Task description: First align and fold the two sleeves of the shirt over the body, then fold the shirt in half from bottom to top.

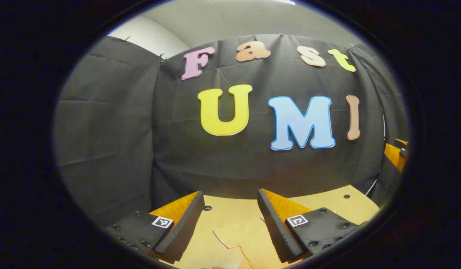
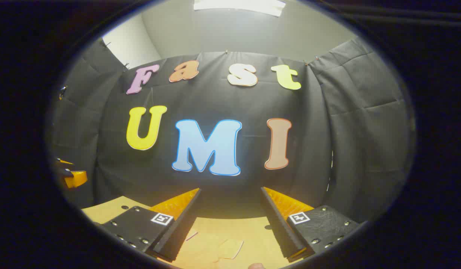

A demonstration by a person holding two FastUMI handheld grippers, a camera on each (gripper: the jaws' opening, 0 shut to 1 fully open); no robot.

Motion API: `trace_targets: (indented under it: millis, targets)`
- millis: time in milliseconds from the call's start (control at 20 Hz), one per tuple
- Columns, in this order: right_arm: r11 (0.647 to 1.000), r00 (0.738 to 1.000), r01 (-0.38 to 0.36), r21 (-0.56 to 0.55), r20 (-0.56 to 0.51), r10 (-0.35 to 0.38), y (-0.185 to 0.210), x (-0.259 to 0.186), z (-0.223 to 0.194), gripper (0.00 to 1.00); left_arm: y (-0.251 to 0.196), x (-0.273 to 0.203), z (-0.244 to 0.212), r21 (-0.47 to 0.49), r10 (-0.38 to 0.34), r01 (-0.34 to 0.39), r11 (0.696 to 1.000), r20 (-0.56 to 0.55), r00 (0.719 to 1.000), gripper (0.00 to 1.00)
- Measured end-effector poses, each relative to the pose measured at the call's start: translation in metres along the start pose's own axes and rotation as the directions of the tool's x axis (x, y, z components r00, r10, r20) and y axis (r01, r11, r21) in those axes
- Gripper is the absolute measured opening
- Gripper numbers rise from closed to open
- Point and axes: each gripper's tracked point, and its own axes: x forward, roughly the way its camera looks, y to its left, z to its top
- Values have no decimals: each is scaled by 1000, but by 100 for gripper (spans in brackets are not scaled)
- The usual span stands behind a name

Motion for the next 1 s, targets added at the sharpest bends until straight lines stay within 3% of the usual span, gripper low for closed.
trace_targets:
  millis: [400, 1000]
  targets:
    - [1000, 998, 14, 16, -69, -13, -16, 12, -24, 96, -39, 20, 6, 37, -60, 59, 998, 19, 998, 93]
    - [1000, 985, -17, 20, -171, 20, -2, 31, -65, 97, -45, 30, 12, 64, -82, 80, 995, 17, 997, 93]
